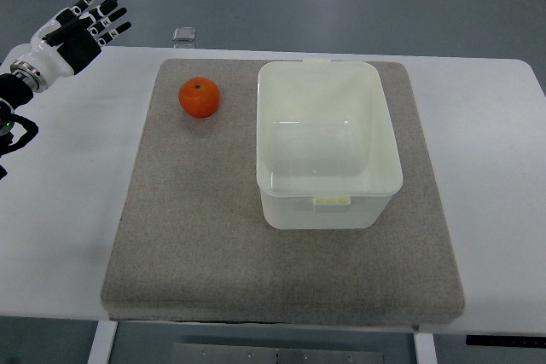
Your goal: Put orange in box with left hand
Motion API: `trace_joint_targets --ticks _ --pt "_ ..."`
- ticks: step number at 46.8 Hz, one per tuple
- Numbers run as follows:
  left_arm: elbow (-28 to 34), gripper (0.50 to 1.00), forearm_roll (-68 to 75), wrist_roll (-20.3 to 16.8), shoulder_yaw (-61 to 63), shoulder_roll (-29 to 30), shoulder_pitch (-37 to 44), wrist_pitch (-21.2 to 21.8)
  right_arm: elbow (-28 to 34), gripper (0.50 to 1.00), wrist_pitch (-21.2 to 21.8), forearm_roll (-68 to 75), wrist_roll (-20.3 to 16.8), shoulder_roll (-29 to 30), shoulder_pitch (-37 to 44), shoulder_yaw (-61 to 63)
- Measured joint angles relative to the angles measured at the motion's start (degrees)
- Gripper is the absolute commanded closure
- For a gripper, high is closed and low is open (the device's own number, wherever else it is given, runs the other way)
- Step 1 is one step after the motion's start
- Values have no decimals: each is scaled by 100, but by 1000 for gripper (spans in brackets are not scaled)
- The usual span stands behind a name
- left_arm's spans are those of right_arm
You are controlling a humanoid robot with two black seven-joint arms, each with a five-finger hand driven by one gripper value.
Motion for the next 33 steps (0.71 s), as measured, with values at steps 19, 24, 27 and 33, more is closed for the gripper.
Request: trace_joint_targets --ticks 19,24,27,33 --pt "-17 506 12 2 3 -24 -15 -45 0 574 0 0 0 0 0 -1" --pt "15 508 8 2 -10 -9 -16 -47 0 574 0 0 0 0 -1 0" --pt "27 508 15 -10 1 6 -16 -47 0 574 0 0 0 0 -1 0" --pt "30 508 67 -30 51 58 -14 -47 0 574 0 0 0 0 -1 1"
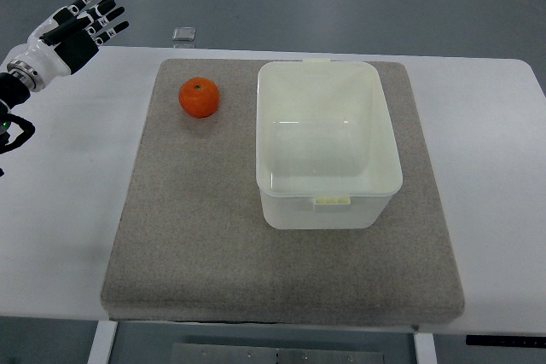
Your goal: Put orange in box with left hand
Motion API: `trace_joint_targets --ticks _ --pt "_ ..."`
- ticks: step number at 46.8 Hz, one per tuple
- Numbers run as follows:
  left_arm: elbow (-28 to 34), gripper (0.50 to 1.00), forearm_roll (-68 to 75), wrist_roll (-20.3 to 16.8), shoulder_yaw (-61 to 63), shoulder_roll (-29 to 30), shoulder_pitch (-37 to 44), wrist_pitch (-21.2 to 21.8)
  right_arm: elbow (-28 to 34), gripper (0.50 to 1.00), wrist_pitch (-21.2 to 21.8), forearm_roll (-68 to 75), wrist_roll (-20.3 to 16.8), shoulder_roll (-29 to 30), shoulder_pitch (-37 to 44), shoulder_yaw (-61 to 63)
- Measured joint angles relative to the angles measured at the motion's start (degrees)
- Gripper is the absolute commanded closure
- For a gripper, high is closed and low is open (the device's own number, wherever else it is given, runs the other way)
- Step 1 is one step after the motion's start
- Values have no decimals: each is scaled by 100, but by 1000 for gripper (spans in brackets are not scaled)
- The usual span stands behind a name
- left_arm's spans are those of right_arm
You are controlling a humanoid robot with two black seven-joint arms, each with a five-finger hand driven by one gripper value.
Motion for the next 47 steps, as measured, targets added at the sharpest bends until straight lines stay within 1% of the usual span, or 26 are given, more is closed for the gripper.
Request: trace_joint_targets --ticks 5,12,23,33,41,47 --pt "0 508 247 -2 8 55 -24 0 0 574 0 0 0 0 0 -1" --pt "0 508 1144 -36 7 85 -85 0 0 574 -1 0 0 0 0 0" --pt "-40 508 2926 -525 -10 127 -262 0 0 574 -1 0 0 0 1 0" --pt "-160 508 4427 -743 1 127 -437 0 0 574 1 0 0 0 -3 -3" --pt "-510 510 5792 -1034 9 127 -606 -1 0 574 1 0 0 0 0 -1" --pt "-664 510 6491 -1108 30 127 -719 2 0 574 1 0 0 0 0 0"
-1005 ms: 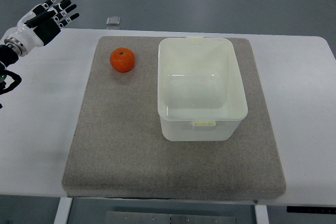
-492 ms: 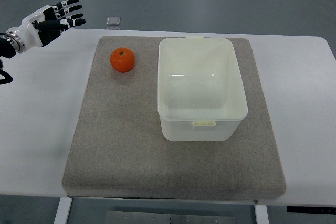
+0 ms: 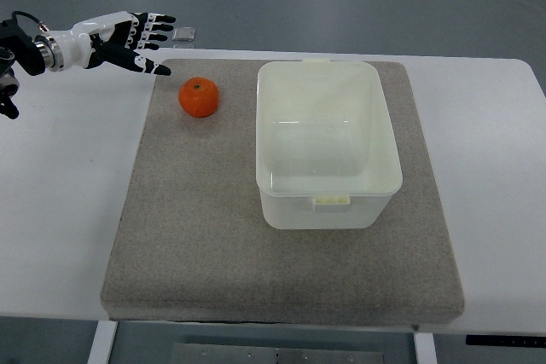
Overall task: Put orange in box with left hand
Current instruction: 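Reach the left hand forward and down toward the orange, then close the left hand fingers around the orange and lift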
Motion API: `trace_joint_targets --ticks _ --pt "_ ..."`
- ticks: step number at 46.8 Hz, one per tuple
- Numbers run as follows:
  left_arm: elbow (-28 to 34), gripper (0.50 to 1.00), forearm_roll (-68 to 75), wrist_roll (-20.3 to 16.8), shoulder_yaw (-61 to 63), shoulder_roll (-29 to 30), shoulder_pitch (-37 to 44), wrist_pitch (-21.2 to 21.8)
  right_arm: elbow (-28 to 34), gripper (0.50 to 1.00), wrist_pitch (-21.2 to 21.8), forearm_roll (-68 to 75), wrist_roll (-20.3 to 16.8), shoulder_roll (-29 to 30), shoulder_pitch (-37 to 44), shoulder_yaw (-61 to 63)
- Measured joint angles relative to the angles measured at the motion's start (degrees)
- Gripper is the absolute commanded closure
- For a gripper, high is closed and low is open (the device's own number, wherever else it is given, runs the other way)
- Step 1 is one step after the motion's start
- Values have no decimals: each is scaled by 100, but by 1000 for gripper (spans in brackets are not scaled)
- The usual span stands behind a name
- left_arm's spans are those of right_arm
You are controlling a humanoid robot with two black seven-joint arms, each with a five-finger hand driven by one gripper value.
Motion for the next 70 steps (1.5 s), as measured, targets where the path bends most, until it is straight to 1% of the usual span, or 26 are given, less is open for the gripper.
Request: trace_joint_targets --ticks 2,4,8,14,17,23,32,40,45,53,54,56,58,61,63,64,68,70 --pt "-41 510 233 -54 7 -2 -22 10 0 574 0 0 0 0 0 -2" --pt "-72 512 482 -93 12 -21 -32 108 0 574 0 0 0 0 0 -1" --pt "-205 525 1136 -156 78 -82 -47 411 0 574 0 0 0 0 0 -1" --pt "-421 527 2040 -193 151 -127 -105 846 0 574 -1 0 0 0 0 0" --pt "-467 527 2344 -196 159 -233 -111 922 0 574 -2 0 1 0 2 0" --pt "-471 527 2862 -196 167 -382 -112 934 -1 574 -2 0 0 0 -1 -1" --pt "-412 529 3205 -188 485 -618 -115 1063 0 574 -2 0 0 0 0 -1" --pt "-312 527 3260 -135 884 -837 -122 1611 0 574 -2 0 0 0 0 -1" --pt "-228 534 3263 -116 981 -897 -122 1736 0 574 -2 0 0 0 -1 0" --pt "-223 671 3311 -109 997 -910 -122 1759 0 574 2 0 0 0 1 0" --pt "-223 700 3324 -107 997 -913 -122 1759 0 574 2 0 0 0 1 0" --pt "-222 739 3336 -100 1004 -915 -122 1763 0 574 1 0 0 0 -1 0" --pt "-222 818 3349 -97 1011 -914 -122 1763 0 574 2 0 0 0 1 0" --pt "-219 857 3369 -91 1043 -907 -122 1766 0 574 1 0 0 0 0 0" --pt "-217 919 3380 -89 1066 -899 -122 1766 0 574 1 0 0 0 0 0" --pt "-216 941 3383 -89 1070 -897 -121 1765 0 574 1 0 0 0 0 0" --pt "-215 1000 3391 -89 1075 -894 -121 1763 0 574 0 0 0 0 0 0" --pt "-215 1000 3390 -89 1075 -890 -121 1767 0 574 0 0 0 0 0 0"
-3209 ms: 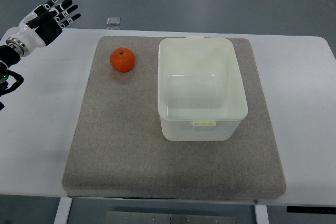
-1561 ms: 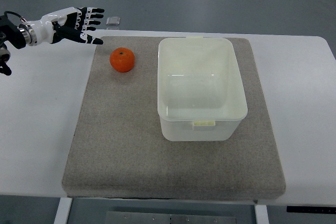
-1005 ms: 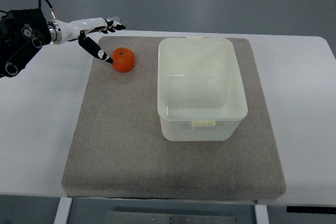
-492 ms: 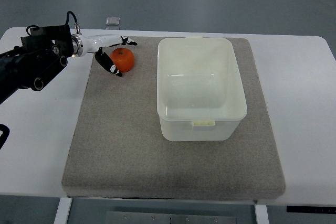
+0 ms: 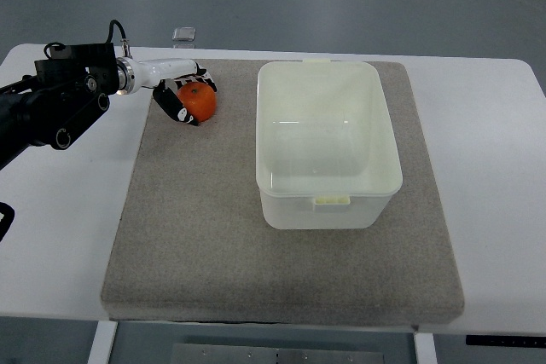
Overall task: Put orange in box with left hand
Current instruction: 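Close the left hand fingers around the orange and lift, then carry the orange with the left hand over the white box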
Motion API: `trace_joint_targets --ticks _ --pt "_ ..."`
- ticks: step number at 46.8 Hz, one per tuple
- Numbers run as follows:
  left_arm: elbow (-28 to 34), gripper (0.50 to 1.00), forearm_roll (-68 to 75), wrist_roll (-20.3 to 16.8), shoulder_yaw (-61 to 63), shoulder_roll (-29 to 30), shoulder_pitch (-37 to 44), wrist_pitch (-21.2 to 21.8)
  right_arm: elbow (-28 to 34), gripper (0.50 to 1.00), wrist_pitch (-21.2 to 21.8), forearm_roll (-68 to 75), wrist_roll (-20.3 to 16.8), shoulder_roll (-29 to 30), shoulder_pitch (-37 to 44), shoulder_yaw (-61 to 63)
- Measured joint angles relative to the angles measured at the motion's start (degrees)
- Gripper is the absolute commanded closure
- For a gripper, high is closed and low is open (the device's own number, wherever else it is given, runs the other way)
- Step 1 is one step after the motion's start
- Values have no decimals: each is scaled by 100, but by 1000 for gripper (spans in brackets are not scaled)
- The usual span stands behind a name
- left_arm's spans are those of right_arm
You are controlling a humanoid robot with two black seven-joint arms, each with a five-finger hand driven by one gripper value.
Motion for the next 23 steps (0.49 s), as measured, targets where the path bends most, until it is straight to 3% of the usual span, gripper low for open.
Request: trace_joint_targets --ticks 17,23 --pt "-103 1000 -214 -3 -268 447 -394 3 0 574 0 0 1 0 1 -1" --pt "-765 1000 -575 -7 -434 1035 -451 -40 0 574 0 0 1 0 0 -1"
